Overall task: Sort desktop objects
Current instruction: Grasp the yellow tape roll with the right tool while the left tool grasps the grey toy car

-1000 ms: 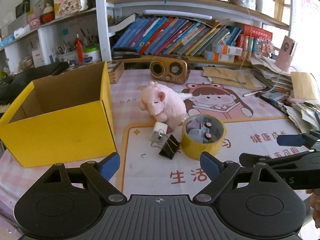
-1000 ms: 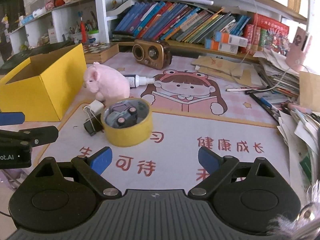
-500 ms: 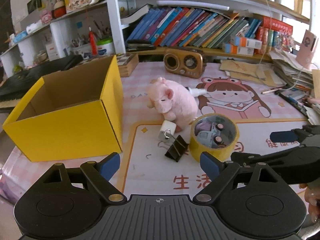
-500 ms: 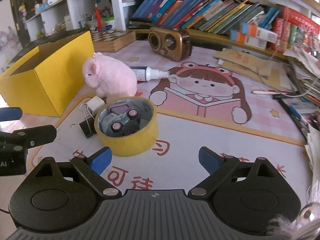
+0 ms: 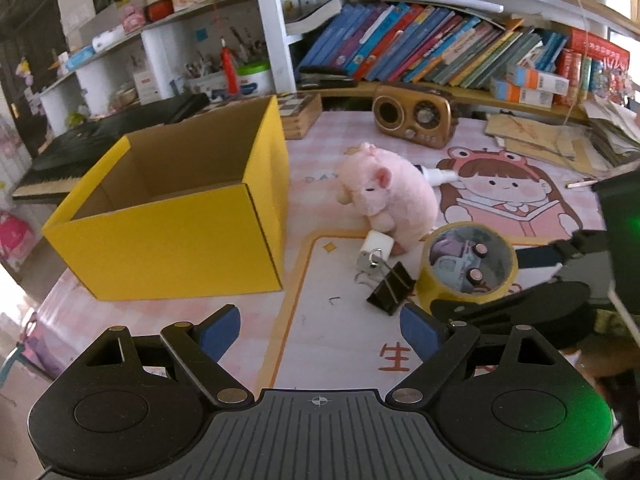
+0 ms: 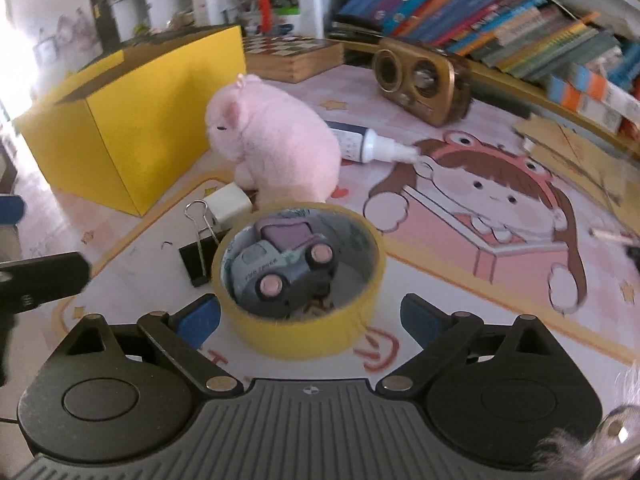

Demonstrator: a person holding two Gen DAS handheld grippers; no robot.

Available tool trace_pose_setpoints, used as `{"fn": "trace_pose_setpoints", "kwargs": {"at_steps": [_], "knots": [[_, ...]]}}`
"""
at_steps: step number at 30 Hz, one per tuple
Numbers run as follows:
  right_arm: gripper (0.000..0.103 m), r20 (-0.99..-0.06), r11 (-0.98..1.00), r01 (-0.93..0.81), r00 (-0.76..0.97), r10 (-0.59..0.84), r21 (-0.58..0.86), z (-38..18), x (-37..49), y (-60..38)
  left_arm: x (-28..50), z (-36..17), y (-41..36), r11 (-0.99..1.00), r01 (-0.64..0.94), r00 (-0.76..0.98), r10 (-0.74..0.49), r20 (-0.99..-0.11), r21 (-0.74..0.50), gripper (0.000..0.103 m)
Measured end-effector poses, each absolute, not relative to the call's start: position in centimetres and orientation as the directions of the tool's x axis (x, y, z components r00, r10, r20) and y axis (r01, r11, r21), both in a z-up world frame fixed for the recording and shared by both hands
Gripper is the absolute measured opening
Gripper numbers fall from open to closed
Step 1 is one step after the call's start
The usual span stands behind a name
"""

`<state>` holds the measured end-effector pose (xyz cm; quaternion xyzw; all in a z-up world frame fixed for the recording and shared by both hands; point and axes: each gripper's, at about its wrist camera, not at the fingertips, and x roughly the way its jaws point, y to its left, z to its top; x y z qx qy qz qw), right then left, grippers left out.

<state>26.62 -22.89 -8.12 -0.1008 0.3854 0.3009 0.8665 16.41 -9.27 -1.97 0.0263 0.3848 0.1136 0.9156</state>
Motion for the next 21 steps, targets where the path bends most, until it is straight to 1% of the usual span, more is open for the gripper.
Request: {"fn": "trace_pose_setpoints", "kwargs": {"at_steps": [3, 6, 9, 13, 17, 21], "knots": [[0.097, -0.737, 0.781, -0.623, 0.504, 0.450, 0.051, -8.6, 27.6, -22.2, 16.4, -1.8, -9.5, 0.970, -0.192, 0.676, 0.241, -0.697, 0.149, 0.089], [0.091, -0.738, 0.761, -0.645, 0.482, 0.471, 0.065, -8.9, 28.2, -21.9, 16.4, -1.7, -9.7, 0.969, -0.191, 0.676, 0.245, -0.695, 0.156, 0.089], [0.090, -0.734, 0.751, -0.658, 0.482, 0.479, 0.057, -8.8, 28.2, -21.7, 16.6, -1.8, -9.9, 0.970, -0.185, 0.674, 0.240, -0.698, 0.155, 0.089], [0.090, -0.673, 0.754, -0.650, 0.514, 0.532, 0.099, -7.3, 27.6, -23.0, 17.0, -1.9, -10.5, 0.977, -0.160, 0.676, 0.215, -0.705, 0.144, 0.089], [0.090, -0.619, 0.790, -0.598, 0.572, 0.538, 0.133, -5.3, 26.9, -25.3, 17.6, -2.2, -11.5, 0.986, -0.114, 0.682, 0.169, -0.711, 0.124, 0.089], [0.090, -0.615, 0.849, -0.505, 0.623, 0.482, 0.154, -4.1, 26.5, -28.2, 18.5, -2.7, -12.6, 0.995, -0.047, 0.691, 0.098, -0.716, 0.090, 0.088]]}}
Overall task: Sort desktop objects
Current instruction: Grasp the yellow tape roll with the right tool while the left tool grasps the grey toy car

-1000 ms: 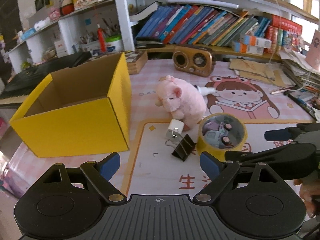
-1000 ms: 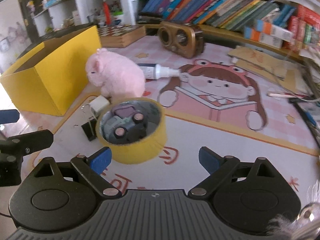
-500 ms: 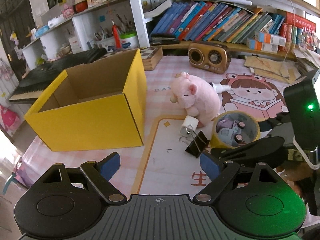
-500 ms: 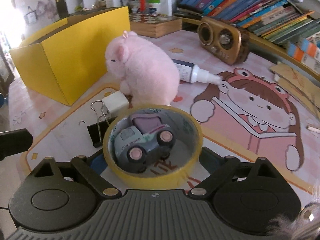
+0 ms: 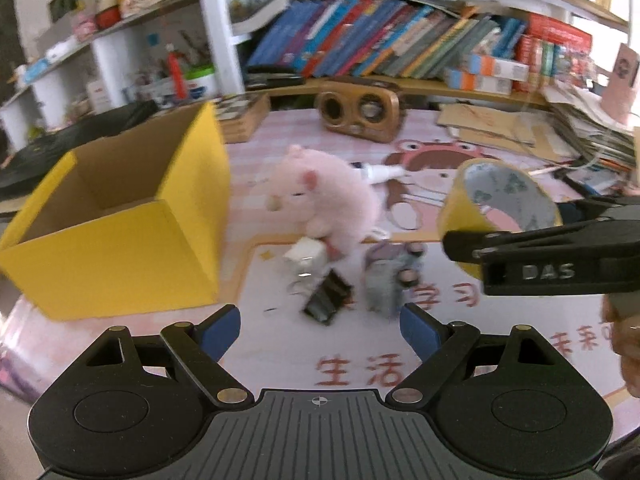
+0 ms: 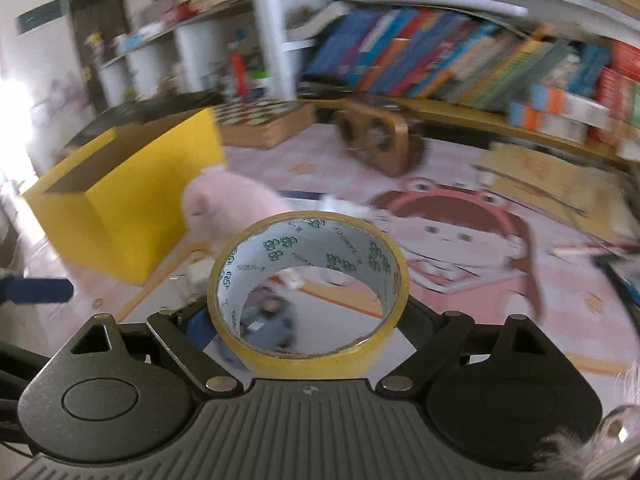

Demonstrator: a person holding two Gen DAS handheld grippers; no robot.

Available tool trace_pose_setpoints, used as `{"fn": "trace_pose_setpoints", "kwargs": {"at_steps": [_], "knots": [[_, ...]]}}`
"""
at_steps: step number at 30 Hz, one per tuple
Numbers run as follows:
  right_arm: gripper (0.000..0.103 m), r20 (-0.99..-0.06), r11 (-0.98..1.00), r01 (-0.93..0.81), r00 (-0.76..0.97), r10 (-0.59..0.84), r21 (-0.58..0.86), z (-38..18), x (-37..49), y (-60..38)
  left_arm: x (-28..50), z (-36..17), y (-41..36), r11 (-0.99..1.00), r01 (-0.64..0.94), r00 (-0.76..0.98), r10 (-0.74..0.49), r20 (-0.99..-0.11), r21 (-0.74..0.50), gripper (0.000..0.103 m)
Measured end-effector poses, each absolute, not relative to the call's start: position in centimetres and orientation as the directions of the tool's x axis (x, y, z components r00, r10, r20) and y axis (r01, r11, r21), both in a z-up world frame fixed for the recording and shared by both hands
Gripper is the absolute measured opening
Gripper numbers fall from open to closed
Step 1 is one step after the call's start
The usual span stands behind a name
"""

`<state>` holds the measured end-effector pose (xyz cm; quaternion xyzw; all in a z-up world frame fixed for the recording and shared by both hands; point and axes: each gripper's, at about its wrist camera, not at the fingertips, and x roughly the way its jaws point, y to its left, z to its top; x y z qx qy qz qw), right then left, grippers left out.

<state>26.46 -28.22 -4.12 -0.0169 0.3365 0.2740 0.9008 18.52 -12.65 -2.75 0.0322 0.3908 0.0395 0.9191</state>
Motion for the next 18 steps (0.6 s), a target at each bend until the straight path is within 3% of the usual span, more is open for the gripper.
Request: {"fn": "trace_pose_setpoints", "kwargs": {"at_steps": [4, 9, 18], "knots": [[0.090, -0.639, 0.900, -0.405, 0.652, 0.409, 0.163, -3.9, 25.7, -31.3, 19.7, -3.5, -13.9, 0.997, 0.020, 0.702, 0.040, -0.711, 0.076, 0.082], [0.090, -0.651, 0.934, -0.321, 0.678, 0.341, 0.156, -3.9, 24.9, -34.0, 22.1, -5.2, -15.3, 0.994, 0.072, 0.685, 0.007, -0.729, 0.077, 0.057], [0.090, -0.679, 0.936, -0.324, 0.658, 0.325, 0.134, -4.2, 23.3, -35.8, 25.2, -7.1, -16.1, 0.993, 0.089, 0.664, 0.001, -0.748, 0.081, 0.054]]}}
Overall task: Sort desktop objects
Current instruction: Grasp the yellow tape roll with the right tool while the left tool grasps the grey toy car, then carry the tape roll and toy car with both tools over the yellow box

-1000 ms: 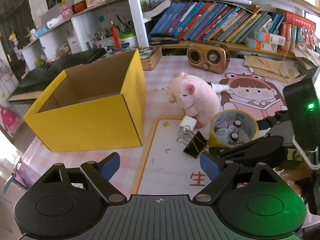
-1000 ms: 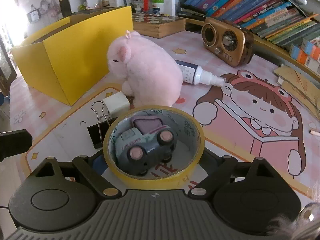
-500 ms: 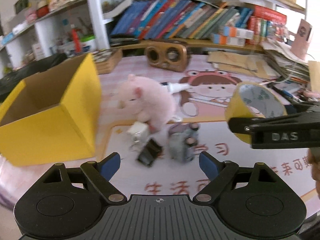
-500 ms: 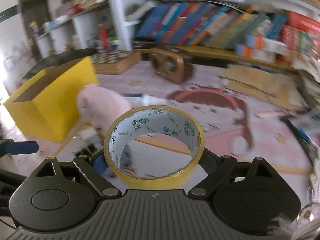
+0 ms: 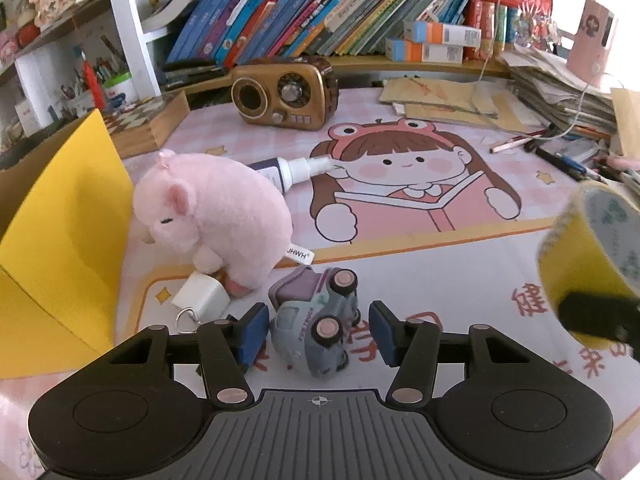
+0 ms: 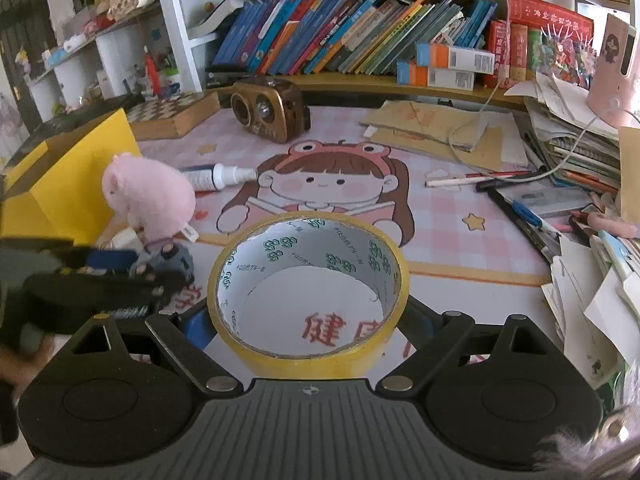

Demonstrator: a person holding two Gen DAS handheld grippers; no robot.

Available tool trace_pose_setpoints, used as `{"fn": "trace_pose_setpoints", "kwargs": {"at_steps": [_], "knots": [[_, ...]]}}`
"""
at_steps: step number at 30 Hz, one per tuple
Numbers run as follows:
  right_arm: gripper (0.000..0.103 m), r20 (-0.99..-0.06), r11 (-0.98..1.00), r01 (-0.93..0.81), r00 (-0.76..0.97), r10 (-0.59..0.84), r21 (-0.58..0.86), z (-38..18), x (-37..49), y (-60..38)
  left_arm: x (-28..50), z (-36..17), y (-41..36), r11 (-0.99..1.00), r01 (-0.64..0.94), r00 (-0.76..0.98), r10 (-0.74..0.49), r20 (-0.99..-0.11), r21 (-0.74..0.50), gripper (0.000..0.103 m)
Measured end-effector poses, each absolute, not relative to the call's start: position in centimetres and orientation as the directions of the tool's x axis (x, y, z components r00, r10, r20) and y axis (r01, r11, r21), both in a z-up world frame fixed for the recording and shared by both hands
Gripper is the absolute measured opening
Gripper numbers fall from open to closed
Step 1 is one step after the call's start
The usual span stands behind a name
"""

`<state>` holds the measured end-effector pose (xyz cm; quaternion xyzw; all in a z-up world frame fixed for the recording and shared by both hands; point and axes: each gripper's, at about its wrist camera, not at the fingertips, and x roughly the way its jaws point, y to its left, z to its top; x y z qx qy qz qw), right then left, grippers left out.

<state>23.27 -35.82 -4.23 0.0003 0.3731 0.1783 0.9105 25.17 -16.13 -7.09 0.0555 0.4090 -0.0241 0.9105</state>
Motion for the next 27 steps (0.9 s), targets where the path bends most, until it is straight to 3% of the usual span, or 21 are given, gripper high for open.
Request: {"fn": "trace_pose_setpoints", "kwargs": {"at_steps": [7, 9, 27], "knots": [[0.090, -0.698, 0.934, -0.332, 0.637, 0.328, 0.136, -4.6, 22.8, -36.5, 25.7, -8.1, -15.5, 0.997, 0.064, 0.638, -0.009, -0.770, 0.042, 0.049], [0.090, -0.704, 0.933, -0.332, 0.630, 0.329, 0.138, -4.7, 22.6, -36.6, 25.6, -7.9, -15.6, 0.997, 0.067, 0.640, -0.009, -0.769, 0.043, 0.042], [0.090, -0.682, 0.917, -0.364, 0.631, 0.370, 0.161, -4.1, 21.5, -35.8, 20.8, -0.8, -15.6, 0.988, 0.121, 0.721, -0.154, -0.675, -0.096, 0.042]]}}
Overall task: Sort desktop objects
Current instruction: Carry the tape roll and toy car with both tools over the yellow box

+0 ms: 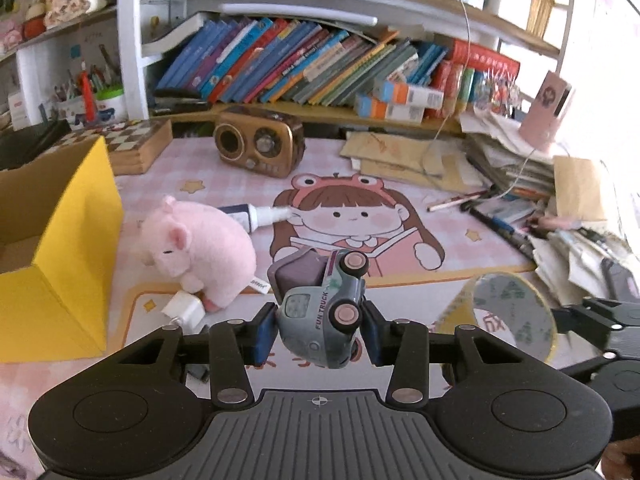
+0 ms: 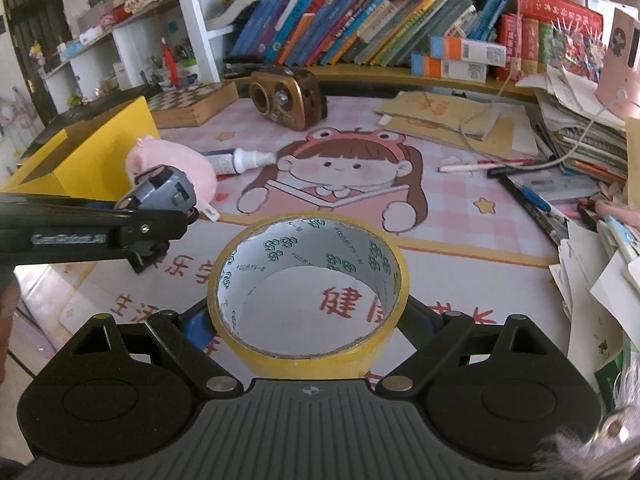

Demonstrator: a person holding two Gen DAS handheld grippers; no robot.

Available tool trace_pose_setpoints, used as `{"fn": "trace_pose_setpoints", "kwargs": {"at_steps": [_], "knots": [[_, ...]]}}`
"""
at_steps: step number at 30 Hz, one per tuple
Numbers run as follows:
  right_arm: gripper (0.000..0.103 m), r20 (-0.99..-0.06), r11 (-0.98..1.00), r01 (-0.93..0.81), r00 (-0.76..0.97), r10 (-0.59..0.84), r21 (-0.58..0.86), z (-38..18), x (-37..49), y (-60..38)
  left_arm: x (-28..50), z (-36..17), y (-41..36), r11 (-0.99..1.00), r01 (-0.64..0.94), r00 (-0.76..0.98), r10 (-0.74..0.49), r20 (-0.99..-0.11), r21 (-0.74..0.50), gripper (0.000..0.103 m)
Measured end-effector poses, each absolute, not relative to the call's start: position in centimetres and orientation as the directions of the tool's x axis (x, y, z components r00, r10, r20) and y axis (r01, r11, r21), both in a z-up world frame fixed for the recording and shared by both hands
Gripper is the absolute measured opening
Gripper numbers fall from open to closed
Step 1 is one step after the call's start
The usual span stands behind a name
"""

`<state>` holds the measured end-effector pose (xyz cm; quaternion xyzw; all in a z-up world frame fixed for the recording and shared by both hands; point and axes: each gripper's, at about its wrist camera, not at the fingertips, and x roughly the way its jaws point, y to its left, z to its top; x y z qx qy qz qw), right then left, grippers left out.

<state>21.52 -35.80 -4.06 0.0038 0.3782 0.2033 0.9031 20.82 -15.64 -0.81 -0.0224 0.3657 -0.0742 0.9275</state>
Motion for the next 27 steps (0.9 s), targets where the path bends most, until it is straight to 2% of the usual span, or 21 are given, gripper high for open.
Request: {"fn": "trace_pose_setpoints", "kwargs": {"at_steps": [9, 27], "knots": [[0.090, -0.658, 0.908, -0.382, 0.642, 0.394, 0.171, -2.0, 20.3, -34.3, 18.2, 0.7, -13.3, 0.984, 0.110, 0.739, -0.176, -0.650, -0.141, 0.042], [0.090, -0.688, 0.936, -0.334, 0.652, 0.317, 0.115, -1.6, 15.9, -29.2, 13.4, -0.1, -7.1, 0.968, 0.131, 0.736, -0.240, -0.632, -0.215, 0.042]]}}
